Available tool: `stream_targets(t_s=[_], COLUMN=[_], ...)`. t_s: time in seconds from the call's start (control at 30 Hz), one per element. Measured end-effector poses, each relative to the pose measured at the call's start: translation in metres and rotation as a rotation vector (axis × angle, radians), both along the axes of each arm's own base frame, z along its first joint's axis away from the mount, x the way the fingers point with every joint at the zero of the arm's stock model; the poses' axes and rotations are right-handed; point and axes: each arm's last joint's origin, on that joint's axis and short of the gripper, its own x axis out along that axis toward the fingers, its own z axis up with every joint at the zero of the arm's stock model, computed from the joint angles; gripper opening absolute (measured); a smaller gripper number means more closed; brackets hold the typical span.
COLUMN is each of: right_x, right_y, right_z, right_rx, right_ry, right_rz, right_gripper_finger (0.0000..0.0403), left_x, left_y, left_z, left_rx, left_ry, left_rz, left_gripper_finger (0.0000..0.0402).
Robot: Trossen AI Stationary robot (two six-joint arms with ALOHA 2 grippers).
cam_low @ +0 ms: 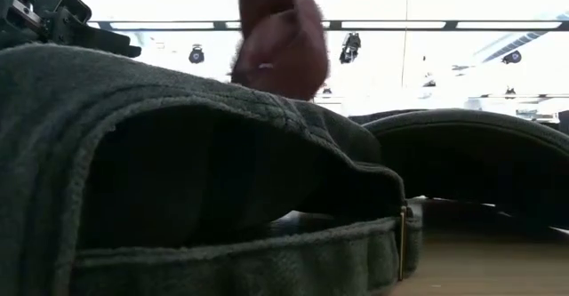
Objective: Pick & Place hat
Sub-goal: Put the red cap into the right transparent bin
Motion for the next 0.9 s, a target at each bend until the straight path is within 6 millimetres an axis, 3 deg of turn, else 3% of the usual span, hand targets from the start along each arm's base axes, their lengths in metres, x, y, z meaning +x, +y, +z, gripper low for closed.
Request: stream_targets(t_s=[0.23, 0.37, 0.47, 0.63, 0.77, 0.9], right_x=[-0.001, 0.004, 0.006, 0.009, 0.008, 0.014], right_y=[-0.053, -0.071, -0.071, -0.033, 0.009, 0.047], right_z=[0.031, 0.03, 0.016, -0.032, -0.071, -0.104], right_rx=[-0.032, 0.064, 0.189, 0.361, 0.444, 0.402], right_ry=[-0.122, -0.089, -0.01, 0.242, 0.406, 0.494], right_rz=[-0.119, -0.005, 0.096, 0.228, 0.311, 0.396], right_gripper_finger=[0.0008, 0.0008, 0.0008, 0.0024, 0.0078, 0.0146], left_x=[0.0, 0.0, 0.0, 0.0, 0.0, 0.0], left_y=[0.0, 0.0, 0.0, 0.0, 0.0, 0.0], left_z=[0.0, 0.0, 0.0, 0.0, 0.0, 0.0], left_rx=[0.0, 0.0, 0.0, 0.0, 0.0, 0.0], left_ry=[0.0, 0.0, 0.0, 0.0, 0.0, 0.0], left_rz=[0.0, 0.0, 0.0, 0.0, 0.0, 0.0], left_gripper_finger=[0.0104, 0.0104, 0.0104, 0.0104, 0.0104, 0.0104])
